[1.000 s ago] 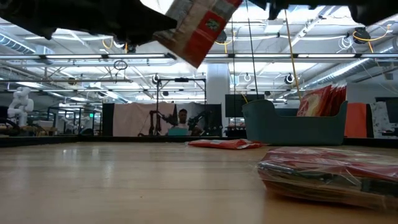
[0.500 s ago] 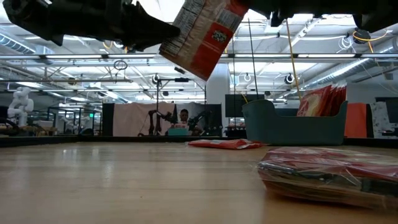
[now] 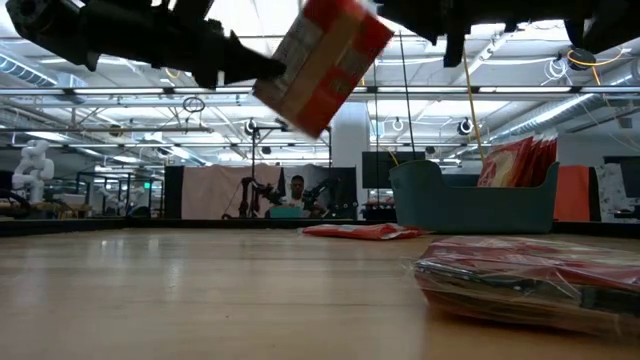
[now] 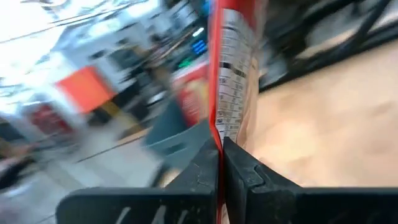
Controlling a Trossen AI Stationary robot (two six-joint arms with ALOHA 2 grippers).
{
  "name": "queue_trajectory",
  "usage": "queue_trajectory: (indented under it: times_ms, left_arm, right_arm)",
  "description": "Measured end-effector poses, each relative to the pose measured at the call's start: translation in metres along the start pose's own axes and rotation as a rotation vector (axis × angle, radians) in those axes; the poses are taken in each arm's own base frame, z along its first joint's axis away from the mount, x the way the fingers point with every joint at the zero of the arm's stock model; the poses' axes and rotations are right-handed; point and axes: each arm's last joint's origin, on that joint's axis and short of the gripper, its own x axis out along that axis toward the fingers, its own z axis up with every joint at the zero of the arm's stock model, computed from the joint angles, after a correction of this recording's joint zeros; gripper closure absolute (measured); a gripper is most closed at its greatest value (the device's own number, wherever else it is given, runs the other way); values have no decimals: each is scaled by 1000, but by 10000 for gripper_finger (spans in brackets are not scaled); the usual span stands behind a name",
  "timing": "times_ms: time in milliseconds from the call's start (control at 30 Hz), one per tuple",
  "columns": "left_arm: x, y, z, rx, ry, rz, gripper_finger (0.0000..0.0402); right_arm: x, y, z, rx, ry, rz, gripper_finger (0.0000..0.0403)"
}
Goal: Sort popcorn bags into baskets
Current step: Put the popcorn bag into the blue bin
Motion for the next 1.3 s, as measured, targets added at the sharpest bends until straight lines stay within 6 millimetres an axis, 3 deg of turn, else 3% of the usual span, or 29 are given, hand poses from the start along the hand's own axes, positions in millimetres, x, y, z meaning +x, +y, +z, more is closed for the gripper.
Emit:
queue_trajectory:
  times_ms: [167, 267, 567, 700, 933, 1300]
  left_arm:
    - [-1, 8, -3, 218, 138, 205, 395]
    - [-2, 10, -4, 377, 233, 282, 397]
    - [-3, 15, 0, 676, 299, 331, 398]
    - [-4, 18, 7, 727, 270, 372, 398]
    - [-8, 14, 16, 838, 224, 367, 398]
    - [-5, 21, 12, 949, 270, 375, 397]
  right_arm:
    - [-1, -6, 1, 426, -60, -208, 254]
    - [2, -9, -2, 634, -68, -222, 222]
    - [15, -21, -20, 954, -96, -245, 191]
    - [23, -31, -27, 1044, -100, -236, 191]
    - [33, -43, -17, 1071, -185, -152, 191]
    - [57, -48, -11, 1103, -85, -133, 191]
